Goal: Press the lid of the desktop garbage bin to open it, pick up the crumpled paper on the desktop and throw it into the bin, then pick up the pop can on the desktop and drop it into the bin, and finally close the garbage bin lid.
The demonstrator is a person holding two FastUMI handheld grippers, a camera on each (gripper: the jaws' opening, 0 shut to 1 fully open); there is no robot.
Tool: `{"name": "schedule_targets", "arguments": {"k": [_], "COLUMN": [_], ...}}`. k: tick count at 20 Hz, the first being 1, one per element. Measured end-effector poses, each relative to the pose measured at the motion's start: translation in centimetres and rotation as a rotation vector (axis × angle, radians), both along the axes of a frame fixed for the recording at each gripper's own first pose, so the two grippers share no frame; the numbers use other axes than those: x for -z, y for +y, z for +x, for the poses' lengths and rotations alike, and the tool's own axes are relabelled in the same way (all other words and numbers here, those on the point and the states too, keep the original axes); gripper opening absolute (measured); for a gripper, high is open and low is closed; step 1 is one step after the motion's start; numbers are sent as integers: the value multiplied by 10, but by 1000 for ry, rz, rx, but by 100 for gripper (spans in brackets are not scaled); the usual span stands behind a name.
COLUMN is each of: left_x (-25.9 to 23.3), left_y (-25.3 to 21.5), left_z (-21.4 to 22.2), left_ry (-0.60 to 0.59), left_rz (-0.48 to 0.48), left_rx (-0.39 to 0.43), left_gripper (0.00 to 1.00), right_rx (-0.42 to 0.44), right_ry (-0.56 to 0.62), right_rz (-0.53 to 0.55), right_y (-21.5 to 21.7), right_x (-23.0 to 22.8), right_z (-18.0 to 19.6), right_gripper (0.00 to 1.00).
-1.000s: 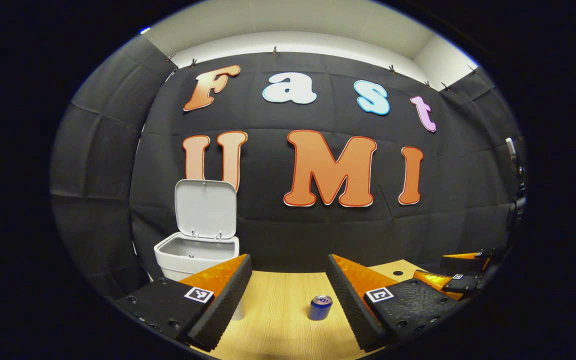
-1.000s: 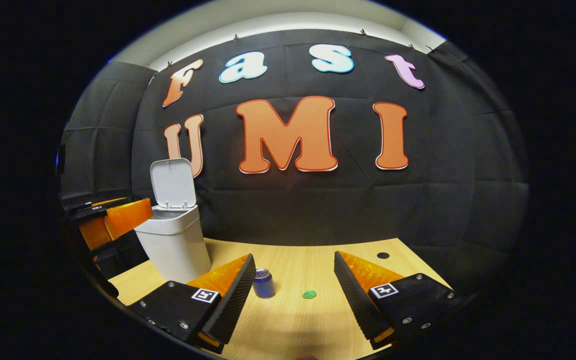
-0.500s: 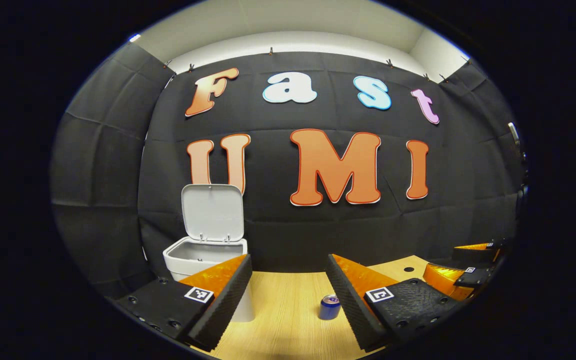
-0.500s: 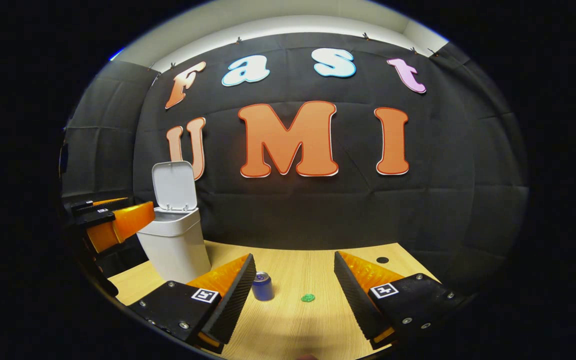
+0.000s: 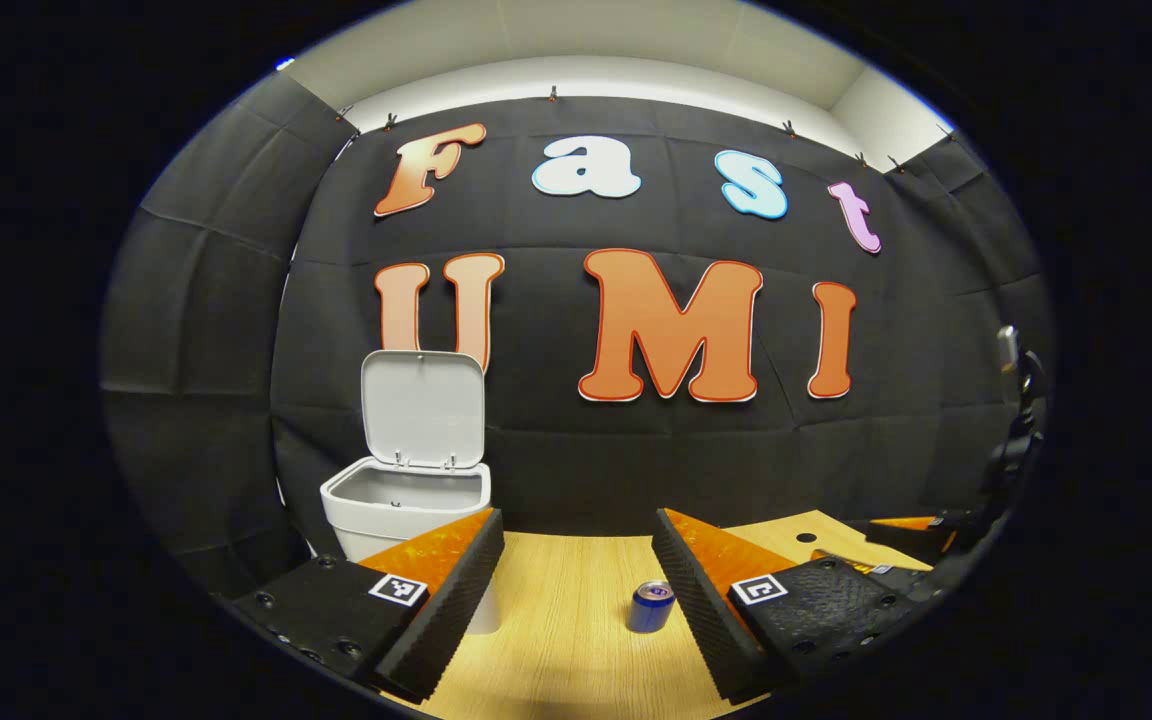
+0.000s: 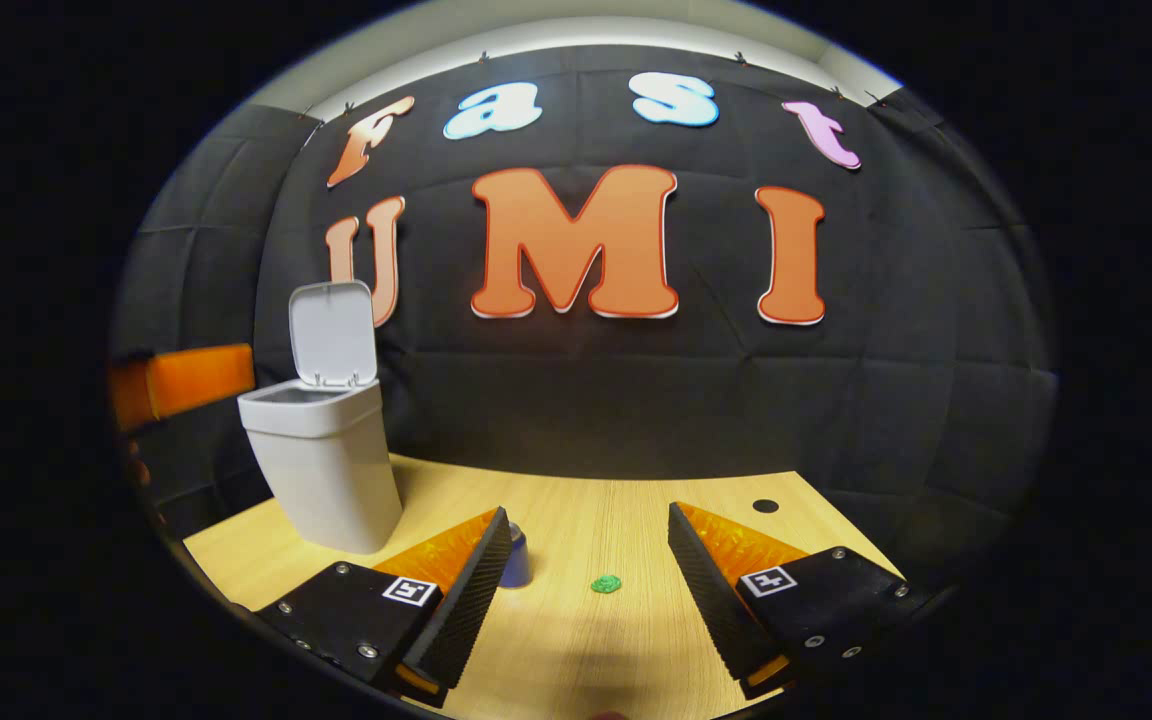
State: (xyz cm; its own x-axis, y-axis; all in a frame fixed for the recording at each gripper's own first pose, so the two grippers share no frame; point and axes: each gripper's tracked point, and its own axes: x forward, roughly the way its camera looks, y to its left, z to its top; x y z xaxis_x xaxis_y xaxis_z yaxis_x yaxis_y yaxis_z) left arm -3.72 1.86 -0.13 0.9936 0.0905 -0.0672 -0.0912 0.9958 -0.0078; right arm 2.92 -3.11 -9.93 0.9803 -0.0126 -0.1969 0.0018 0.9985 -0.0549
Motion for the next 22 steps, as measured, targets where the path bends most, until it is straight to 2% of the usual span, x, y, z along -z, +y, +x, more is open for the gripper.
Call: {"name": "schedule_targets", "arguments": {"k": [2,6,10,15,17,18,19,22], "left_x": [-1,-3,2,7,13,12,11,18], "left_y": [0,0,9,30,33,36,38,40], "left_z": [-6,-17,-27,-30,-30,-30,-30,-28], "left_ry": [13,46,91,115,136,134,133,154], "left_rz": [12,25,68,108,109,118,124,138], "left_rx": [-2,-19,-56,-110,-118,-124,-122,-104], "left_gripper": [94,95,94,95,95,94,94,92], "right_rx": [-14,1,32,64,65,66,58,77], "right_ry": [52,245,455,514,512,514,518,504], "right_rz": [-16,-40,-23,-10,8,-1,-2,-39], "right_y": [-3,-17,-27,-33,-28,-27,-25,-24], "right_x": [31,123,205,224,227,230,230,227], "right_z": [23,77,103,107,112,112,111,111], "right_gripper": [94,94,95,93,85,75,81,27]}}
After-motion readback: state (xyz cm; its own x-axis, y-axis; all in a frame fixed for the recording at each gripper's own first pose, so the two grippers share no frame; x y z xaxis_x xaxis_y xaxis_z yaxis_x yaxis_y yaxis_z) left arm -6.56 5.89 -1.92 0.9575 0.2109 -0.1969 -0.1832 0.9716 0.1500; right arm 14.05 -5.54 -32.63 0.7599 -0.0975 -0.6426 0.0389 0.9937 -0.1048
